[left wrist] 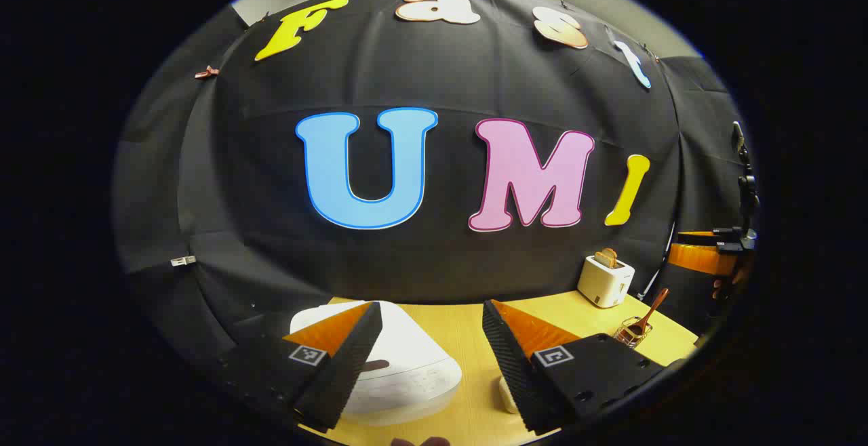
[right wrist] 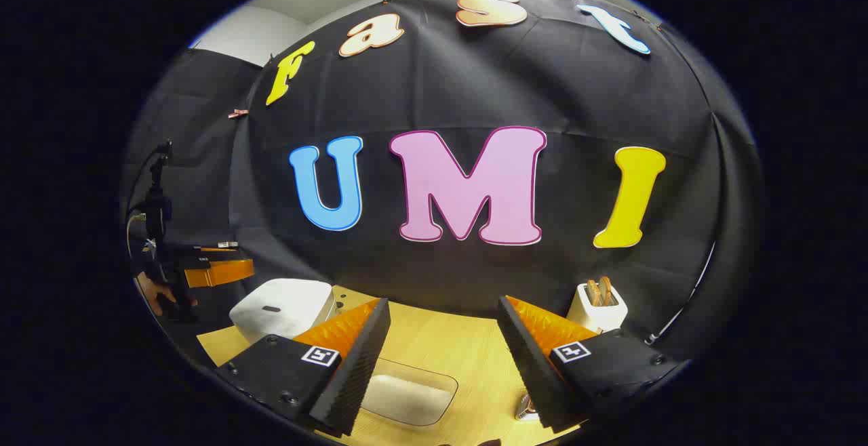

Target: Close the left gripper, press the button to open the rice cooker; take a wooden spoon from the chopstick holder with the right hand, scoop a spoonful of rice and pour it into the rice cooker, then put the wooden spoon back into the chopstick holder.

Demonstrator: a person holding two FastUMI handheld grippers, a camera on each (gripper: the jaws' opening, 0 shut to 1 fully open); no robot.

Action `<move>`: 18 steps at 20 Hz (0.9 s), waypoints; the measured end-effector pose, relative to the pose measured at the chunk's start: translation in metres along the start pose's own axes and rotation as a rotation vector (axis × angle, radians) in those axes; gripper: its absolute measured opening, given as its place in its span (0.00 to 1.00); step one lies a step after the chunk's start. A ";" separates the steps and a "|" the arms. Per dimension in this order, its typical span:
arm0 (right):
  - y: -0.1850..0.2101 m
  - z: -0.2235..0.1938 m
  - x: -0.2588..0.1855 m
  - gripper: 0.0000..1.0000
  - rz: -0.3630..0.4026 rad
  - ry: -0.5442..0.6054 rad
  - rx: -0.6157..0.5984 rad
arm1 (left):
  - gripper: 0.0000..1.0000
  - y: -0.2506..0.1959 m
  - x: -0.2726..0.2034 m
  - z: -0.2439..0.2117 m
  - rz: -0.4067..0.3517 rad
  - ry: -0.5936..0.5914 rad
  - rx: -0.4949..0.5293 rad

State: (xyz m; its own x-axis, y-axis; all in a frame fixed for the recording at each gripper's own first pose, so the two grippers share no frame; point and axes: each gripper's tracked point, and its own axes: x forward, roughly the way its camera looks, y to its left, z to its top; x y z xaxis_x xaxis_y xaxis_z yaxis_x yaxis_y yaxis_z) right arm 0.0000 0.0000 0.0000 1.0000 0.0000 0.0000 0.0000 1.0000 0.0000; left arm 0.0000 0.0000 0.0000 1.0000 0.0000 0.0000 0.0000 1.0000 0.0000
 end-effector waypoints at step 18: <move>-0.001 -0.005 0.002 0.98 -0.006 0.010 0.003 | 0.95 0.009 0.005 -0.001 0.016 0.004 0.003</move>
State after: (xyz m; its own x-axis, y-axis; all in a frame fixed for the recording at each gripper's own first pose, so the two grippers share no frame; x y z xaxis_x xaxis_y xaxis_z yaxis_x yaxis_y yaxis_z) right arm 0.0023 -0.0008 -0.0055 0.9999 -0.0055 -0.0099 0.0056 1.0000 0.0032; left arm 0.0046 0.0089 -0.0006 0.9999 0.0163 -0.0042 -0.0163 0.9999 0.0032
